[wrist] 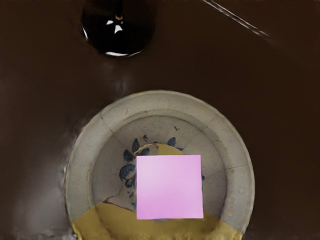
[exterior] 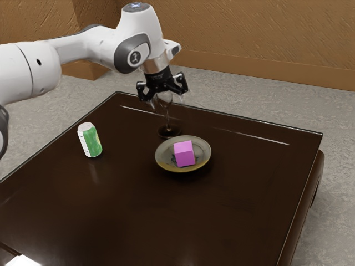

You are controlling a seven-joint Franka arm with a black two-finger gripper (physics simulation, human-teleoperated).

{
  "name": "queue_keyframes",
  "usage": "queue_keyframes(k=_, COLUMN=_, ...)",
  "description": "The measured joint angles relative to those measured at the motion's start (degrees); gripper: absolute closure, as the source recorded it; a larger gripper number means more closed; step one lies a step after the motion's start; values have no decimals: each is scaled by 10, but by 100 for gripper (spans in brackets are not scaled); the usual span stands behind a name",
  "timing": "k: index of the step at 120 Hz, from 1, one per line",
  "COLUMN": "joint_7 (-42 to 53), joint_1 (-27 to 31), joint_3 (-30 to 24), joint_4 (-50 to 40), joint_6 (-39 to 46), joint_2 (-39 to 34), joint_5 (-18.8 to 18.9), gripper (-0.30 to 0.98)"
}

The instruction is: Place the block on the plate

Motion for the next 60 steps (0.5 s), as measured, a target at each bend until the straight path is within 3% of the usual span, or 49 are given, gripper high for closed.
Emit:
queue_keyframes(k=38, joint_7=114, joint_1=16, joint_3=2, joint_4=-43, joint_6=-234, joint_2=-206, joint_5=-22, gripper=0)
queue_keyframes(k=60, joint_7=176, joint_1=-7, joint_3=4, joint_4=-92, joint_6=-271, joint_2=-260, joint_5=-50, gripper=0)
